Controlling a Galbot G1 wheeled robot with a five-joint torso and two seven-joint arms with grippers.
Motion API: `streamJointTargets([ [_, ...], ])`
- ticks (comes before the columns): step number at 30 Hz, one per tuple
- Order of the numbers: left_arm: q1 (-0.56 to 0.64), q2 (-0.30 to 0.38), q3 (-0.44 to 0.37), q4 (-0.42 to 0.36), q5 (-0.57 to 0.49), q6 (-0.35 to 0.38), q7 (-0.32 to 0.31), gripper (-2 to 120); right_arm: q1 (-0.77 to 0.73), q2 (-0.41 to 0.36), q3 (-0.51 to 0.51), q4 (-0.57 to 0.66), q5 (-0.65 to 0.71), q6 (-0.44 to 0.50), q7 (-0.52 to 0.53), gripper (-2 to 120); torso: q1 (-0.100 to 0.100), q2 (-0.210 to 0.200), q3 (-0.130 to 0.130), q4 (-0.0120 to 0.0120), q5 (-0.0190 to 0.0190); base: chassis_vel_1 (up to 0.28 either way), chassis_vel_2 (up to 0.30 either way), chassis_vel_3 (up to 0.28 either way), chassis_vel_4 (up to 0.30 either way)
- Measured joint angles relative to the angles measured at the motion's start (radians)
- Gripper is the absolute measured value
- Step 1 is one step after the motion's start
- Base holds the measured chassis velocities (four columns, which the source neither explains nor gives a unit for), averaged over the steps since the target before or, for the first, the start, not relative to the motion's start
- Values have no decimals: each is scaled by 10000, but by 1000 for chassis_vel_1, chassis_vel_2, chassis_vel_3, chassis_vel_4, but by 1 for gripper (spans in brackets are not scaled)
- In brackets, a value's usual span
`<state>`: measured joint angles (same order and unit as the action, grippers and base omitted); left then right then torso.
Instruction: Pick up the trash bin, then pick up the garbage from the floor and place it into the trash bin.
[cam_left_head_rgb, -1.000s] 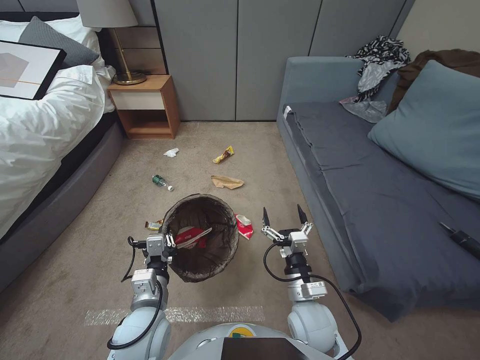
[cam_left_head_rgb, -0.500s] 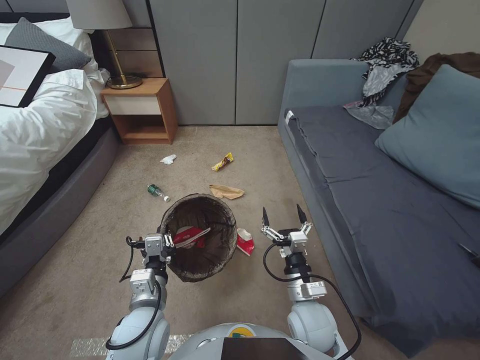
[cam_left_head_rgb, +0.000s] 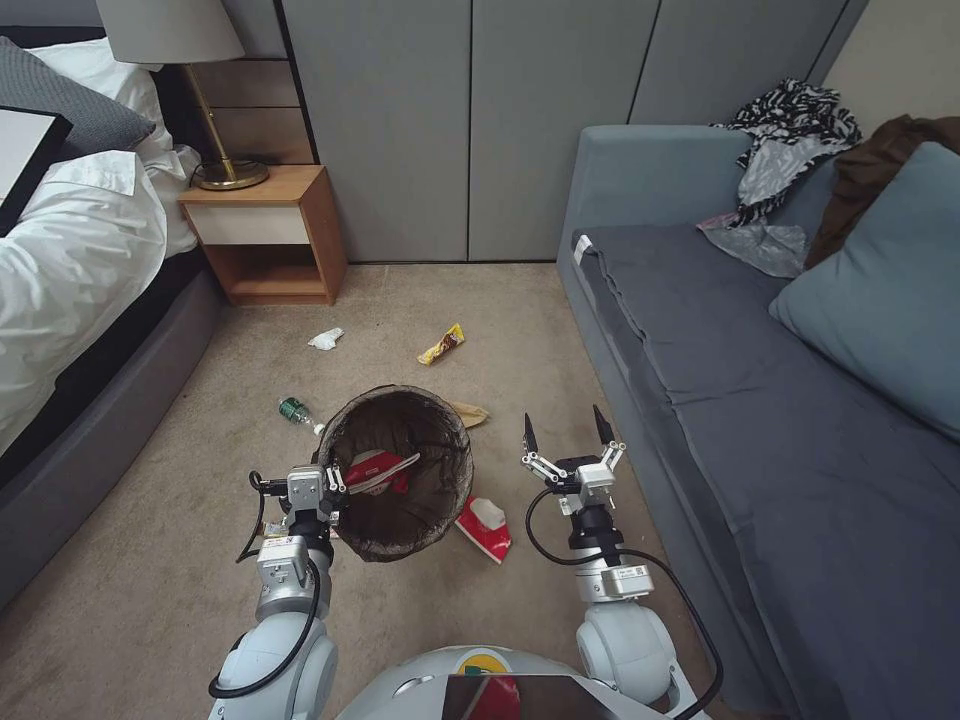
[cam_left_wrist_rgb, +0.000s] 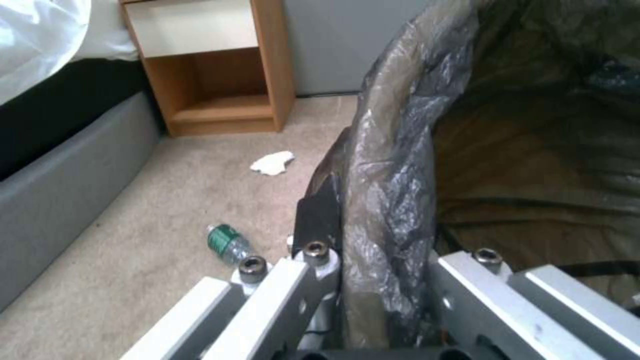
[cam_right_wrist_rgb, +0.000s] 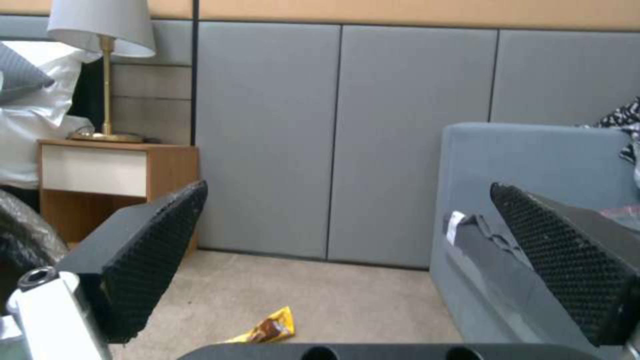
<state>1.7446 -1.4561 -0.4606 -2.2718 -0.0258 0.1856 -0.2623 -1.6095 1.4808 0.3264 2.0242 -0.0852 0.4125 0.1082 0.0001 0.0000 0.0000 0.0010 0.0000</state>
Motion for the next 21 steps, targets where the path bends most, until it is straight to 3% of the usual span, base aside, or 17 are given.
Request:
streamJointTargets([
  [9, -61, -14, -47, 0, -24, 0, -1, 3, 99, 13, 101, -111, -443, 389, -64, 100, 1, 0, 2, 1, 0, -13, 6, 13, -14],
  [21, -235, -40, -246, -55, -50, 67, -1, 3, 204, -149, -14, -151, -531, 98, 71, 100, -1, 0, 0, 0, 0, 0, 0, 0, 0],
])
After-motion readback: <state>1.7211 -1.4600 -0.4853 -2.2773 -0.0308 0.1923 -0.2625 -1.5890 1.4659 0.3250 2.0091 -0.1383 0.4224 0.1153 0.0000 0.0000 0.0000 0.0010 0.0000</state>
